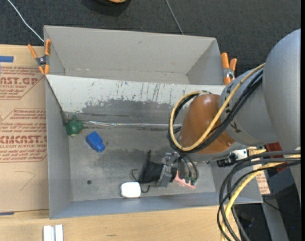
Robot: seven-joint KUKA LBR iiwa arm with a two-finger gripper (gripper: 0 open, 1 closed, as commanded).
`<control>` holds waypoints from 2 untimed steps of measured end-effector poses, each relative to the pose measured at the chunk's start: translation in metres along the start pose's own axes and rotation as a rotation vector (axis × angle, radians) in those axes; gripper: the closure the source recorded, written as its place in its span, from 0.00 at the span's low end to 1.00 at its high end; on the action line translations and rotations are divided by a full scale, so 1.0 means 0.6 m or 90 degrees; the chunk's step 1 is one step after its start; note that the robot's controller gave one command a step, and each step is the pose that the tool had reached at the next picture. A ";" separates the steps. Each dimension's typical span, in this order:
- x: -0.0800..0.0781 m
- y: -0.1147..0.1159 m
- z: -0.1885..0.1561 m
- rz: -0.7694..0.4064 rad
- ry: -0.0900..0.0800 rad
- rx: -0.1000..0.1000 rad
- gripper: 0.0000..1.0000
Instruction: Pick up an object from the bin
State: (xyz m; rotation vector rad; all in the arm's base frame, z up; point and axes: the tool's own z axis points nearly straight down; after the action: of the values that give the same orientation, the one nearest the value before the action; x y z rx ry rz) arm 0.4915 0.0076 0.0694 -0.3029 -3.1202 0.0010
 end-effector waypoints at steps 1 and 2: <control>0.001 0.000 -0.005 0.000 0.001 0.000 1.00; 0.001 0.001 -0.015 -0.001 0.000 -0.001 1.00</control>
Offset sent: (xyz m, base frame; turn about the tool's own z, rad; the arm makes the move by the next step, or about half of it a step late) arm -0.0001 0.0001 0.0168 0.0000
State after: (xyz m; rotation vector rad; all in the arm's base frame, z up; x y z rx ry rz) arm 0.4912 0.0081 0.0782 -0.3017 -3.1205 -0.0002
